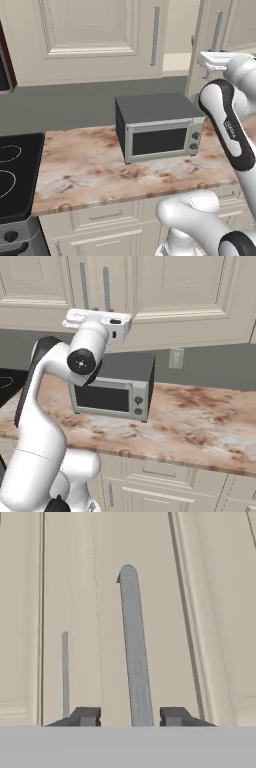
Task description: Move the bowls from the cabinet to the plates on the dining table.
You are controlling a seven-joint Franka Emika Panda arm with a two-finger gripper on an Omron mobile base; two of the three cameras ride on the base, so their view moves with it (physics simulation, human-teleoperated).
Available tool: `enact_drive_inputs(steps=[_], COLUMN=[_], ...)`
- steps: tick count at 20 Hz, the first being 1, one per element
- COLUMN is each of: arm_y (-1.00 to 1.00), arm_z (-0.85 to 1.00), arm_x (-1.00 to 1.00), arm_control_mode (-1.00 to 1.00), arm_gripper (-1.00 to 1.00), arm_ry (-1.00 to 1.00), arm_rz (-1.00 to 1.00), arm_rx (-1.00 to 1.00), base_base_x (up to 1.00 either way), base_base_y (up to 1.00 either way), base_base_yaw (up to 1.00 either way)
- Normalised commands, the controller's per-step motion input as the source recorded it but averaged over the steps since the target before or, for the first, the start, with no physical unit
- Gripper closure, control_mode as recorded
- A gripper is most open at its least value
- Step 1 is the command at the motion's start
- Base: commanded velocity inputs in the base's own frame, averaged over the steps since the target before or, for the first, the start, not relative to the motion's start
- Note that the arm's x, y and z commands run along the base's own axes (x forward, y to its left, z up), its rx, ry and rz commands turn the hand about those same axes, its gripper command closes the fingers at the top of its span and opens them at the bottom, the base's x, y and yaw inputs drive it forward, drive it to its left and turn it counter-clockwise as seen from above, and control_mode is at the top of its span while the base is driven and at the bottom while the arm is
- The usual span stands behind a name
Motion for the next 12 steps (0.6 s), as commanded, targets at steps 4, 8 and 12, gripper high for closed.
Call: enact_drive_inputs(steps=[4, 8, 12], arm_y=[-0.01, 0.00, 0.08], arm_z=[0.16, 0.04, 0.00], arm_x=[-0.76, -0.60, -0.29], arm_control_mode=[-1.00, -1.00, -1.00], arm_gripper=[-1.00, -1.00, -1.00], arm_ry=[-0.12, -0.07, 0.00], arm_rz=[0.06, 0.04, 0.00], arm_rx=[0.00, -0.02, -0.10], base_base_x=[0.00, 0.00, 0.00], base_base_y=[0.00, 0.00, 0.00], base_base_yaw=[0.00, 0.00, 0.00])
